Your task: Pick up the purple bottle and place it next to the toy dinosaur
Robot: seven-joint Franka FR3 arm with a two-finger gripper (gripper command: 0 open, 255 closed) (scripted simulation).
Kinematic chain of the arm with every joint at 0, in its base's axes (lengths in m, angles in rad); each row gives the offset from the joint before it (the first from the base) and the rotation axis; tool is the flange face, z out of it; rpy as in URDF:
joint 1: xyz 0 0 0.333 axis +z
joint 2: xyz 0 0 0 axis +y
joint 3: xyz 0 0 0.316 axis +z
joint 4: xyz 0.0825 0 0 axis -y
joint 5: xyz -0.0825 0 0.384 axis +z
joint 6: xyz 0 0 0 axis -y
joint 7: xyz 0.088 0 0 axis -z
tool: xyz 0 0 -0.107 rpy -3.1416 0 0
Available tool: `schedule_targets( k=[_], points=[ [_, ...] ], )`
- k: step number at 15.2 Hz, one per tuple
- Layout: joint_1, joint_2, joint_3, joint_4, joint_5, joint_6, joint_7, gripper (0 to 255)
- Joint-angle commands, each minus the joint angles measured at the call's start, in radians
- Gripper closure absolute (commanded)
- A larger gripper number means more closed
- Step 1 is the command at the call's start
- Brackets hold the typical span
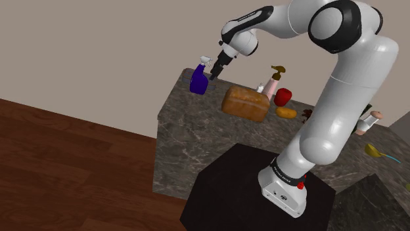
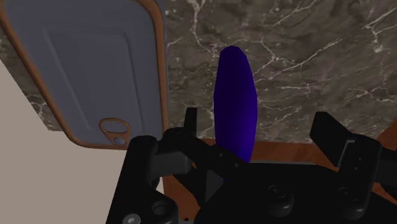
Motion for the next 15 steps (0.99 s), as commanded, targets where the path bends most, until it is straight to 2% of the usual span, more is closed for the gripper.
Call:
schedule_targets(
  k=[1,6,14,15],
  points=[
    [-0.004,0.027,0.01,0.01,0.028,0.014,-0.026,0],
    [-0.007,0.086,0.032,0.016,0.079,0.058,-0.058,0],
    [-0.007,0.086,0.032,0.016,0.079,0.058,-0.058,0],
    [-0.007,0.086,0.032,0.016,0.079,0.058,-0.058,255]
  ],
)
